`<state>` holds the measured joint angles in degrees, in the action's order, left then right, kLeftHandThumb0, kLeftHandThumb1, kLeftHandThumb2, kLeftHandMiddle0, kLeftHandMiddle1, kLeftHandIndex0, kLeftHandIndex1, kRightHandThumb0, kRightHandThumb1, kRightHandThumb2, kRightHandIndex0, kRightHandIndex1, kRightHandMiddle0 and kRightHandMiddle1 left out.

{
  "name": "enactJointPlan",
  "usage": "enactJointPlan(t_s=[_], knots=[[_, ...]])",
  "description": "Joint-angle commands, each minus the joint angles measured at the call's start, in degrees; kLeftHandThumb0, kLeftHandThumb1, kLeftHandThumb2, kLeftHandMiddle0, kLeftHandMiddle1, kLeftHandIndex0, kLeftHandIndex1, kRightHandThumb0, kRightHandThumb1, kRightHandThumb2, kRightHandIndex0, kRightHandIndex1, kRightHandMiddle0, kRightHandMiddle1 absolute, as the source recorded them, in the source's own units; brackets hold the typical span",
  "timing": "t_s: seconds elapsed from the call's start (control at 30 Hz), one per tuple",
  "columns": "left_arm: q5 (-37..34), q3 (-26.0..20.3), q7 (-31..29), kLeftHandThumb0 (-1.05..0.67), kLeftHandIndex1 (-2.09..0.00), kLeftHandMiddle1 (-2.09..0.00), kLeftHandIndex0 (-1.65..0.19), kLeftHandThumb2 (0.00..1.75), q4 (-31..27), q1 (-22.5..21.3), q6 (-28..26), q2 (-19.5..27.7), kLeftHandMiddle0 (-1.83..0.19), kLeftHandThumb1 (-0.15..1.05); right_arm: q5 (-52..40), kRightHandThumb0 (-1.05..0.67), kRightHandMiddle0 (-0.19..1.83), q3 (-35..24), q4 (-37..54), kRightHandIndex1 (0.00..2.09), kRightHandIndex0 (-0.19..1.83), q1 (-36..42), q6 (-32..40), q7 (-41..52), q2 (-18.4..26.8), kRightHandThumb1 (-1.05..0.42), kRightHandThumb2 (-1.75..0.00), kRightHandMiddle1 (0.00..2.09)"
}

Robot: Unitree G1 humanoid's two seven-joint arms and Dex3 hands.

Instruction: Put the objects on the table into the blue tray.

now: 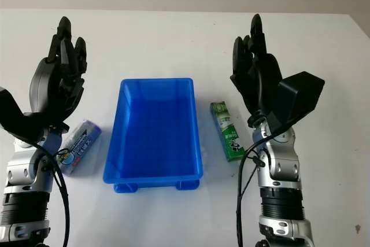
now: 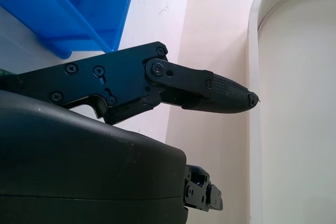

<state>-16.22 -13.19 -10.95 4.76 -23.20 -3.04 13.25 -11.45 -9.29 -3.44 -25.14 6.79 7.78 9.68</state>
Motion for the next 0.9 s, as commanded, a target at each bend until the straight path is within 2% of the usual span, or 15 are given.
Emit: enactJointPlan(t_s=[0.0,0.23,0.3,0.4,0.47,0.53,0.57,0.63,0.67,0.7,0.77,0.8,0.87], knots=[[-0.04,-0.42,-0.07,-0.78,0.0,0.0,0.19,0.65,-1.17,0.08,-0.11,0.49,0.19,1.05,0.09,-0.66,-0.19,0.4,1.71,0.0,-0.19,0.6,-0.03,0.44,0.19,-1.05,-0.63,0.0],[0.42,0.01,-0.23,-0.77,0.0,0.0,0.19,0.66,0.3,-0.86,0.17,0.22,0.19,1.05,1.23,-0.66,-0.19,0.52,-0.17,0.0,-0.19,0.35,0.43,1.76,1.8,-1.05,-0.66,0.0],[0.48,0.23,-0.43,-0.78,0.0,0.0,0.19,0.66,0.67,-0.89,0.27,0.12,0.19,1.05,1.87,-0.66,-0.19,0.0,-0.13,0.0,-0.19,0.45,1.11,2.15,3.49,-1.05,-0.63,0.0],[0.65,0.37,-0.5,-0.78,0.0,0.0,0.19,0.66,0.9,-0.61,0.8,0.07,0.19,1.05,2.67,-0.68,-0.19,-1.35,-0.07,0.0,-0.19,-0.27,1.86,3.48,7.43,-1.05,-0.53,0.0],[0.67,0.36,-0.48,-0.78,0.0,0.0,0.19,0.66,0.69,-0.3,0.92,0.11,0.19,1.05,3.68,-0.64,-0.19,-1.98,-2.18,0.0,-0.19,-1.46,-0.94,6.66,11.86,-1.05,-0.47,0.0],[0.58,0.31,-0.63,-0.77,0.0,0.0,0.19,0.67,0.34,0.04,0.77,0.28,0.19,1.05,4.89,-0.65,-0.17,-2.34,-4.27,0.01,-0.18,-3.42,-1.22,9.76,16.85,-1.05,-0.34,0.02],[0.53,0.27,-0.7,-0.77,0.0,0.0,0.19,0.67,0.21,0.13,0.68,0.35,0.19,1.05,5.01,-0.66,-0.14,-2.5,-4.95,0.03,-0.17,-4.19,-0.92,10.65,18.21,-1.05,-0.21,0.04],[0.38,0.13,-1.01,-0.77,0.0,0.0,0.19,0.66,-0.08,0.46,0.53,0.64,0.19,1.05,6.08,-0.65,-0.09,-2.26,-6.87,0.05,-0.12,-6.23,-1.24,12.86,21.75,-1.03,-0.13,0.06],[0.42,0.06,-1.05,-0.77,0.0,0.0,0.19,0.66,-0.26,0.62,0.46,0.8,0.19,1.05,7.55,-0.64,-0.04,-1.64,-7.53,0.08,-0.07,-7.78,-0.48,14.2,24.55,-1.0,-0.09,0.09],[0.48,-0.03,-1.05,-0.77,0.0,0.0,0.19,0.66,-0.3,0.68,0.39,0.88,0.19,1.05,9.3,-0.59,0.13,-0.87,-8.24,0.18,0.12,-9.29,-0.08,15.44,27.14,-0.92,-0.05,0.17],[0.31,-0.35,-1.03,-0.77,0.0,0.0,0.19,0.66,-0.78,0.96,0.01,1.02,0.19,1.05,13.28,-0.54,0.26,1.03,-8.41,0.24,0.27,-10.91,-0.3,16.64,30.77,-0.86,-0.03,0.22],[0.2,-0.46,-1.09,-0.77,0.0,0.0,0.19,0.66,-1.01,1.06,-0.27,1.12,0.19,1.05,16.0,-0.5,0.37,2.46,-8.6,0.27,0.4,-11.4,-1.98,16.98,32.54,-0.81,-0.04,0.22],[-0.19,-0.76,-1.34,-0.76,0.0,0.0,0.19,0.65,-1.54,1.27,-1.02,1.41,0.19,1.05,19.83,-0.44,0.47,4.55,-9.51,0.27,0.53,-11.76,-7.17,17.58,34.9,-0.77,-0.04,0.17]])
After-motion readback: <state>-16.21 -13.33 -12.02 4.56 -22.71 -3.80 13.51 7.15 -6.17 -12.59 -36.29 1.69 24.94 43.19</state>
